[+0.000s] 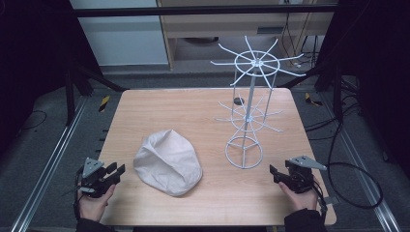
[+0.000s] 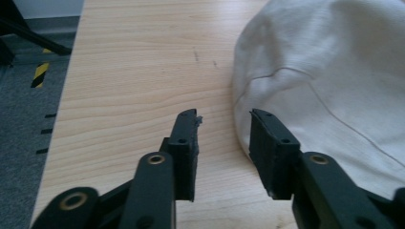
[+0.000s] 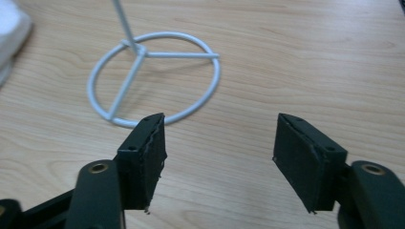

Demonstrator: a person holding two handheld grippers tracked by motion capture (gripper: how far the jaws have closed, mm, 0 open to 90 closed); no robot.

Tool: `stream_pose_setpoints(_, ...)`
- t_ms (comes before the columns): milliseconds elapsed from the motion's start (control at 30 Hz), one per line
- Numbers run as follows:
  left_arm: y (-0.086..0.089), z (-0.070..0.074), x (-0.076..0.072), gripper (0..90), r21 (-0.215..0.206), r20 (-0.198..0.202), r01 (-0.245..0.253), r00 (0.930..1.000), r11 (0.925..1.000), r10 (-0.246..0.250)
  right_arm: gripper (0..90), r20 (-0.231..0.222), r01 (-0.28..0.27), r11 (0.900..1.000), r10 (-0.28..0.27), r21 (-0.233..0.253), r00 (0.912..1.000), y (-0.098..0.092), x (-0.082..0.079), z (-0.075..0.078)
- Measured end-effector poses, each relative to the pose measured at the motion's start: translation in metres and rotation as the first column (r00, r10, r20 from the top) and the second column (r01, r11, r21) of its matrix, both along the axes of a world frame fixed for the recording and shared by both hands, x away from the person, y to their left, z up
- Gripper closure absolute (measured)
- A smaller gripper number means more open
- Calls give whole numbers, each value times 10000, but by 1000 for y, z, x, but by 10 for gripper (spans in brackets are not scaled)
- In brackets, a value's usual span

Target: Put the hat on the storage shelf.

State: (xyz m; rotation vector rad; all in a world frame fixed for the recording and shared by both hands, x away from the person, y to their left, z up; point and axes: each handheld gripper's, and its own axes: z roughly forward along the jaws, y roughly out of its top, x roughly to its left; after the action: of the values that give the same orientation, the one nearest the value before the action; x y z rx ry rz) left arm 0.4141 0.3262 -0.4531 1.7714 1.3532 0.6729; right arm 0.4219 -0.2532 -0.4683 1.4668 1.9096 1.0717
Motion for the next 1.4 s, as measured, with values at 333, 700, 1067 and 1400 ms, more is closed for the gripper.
stream_pose_setpoints(333, -13, 0, -1, 737, 373, -64, 543, 9985, 9978, -541, 465, 429, -1363, 9900, 1347, 368, 9900, 30, -10, 20)
stream_pose_setpoints(700, -17, -6, 6, 724, 670, -371, 602, 9976, 9959, -578, 487, 263, -3225, 9458, 3217, 373, 9465, 88, -14, 31)
stream_pose_setpoints(1067, -21, -11, 23, 577, 885, -269, 698, 9973, 9936, -676, 490, 430, -4688, 8821, 4671, 463, 8832, 157, -11, 39)
stream_pose_setpoints(1400, -24, -15, 34, 528, 849, -356, 1049, 9941, 9908, -1022, 496, 205, -5417, 8393, 5414, 470, 8405, 217, -1, 34)
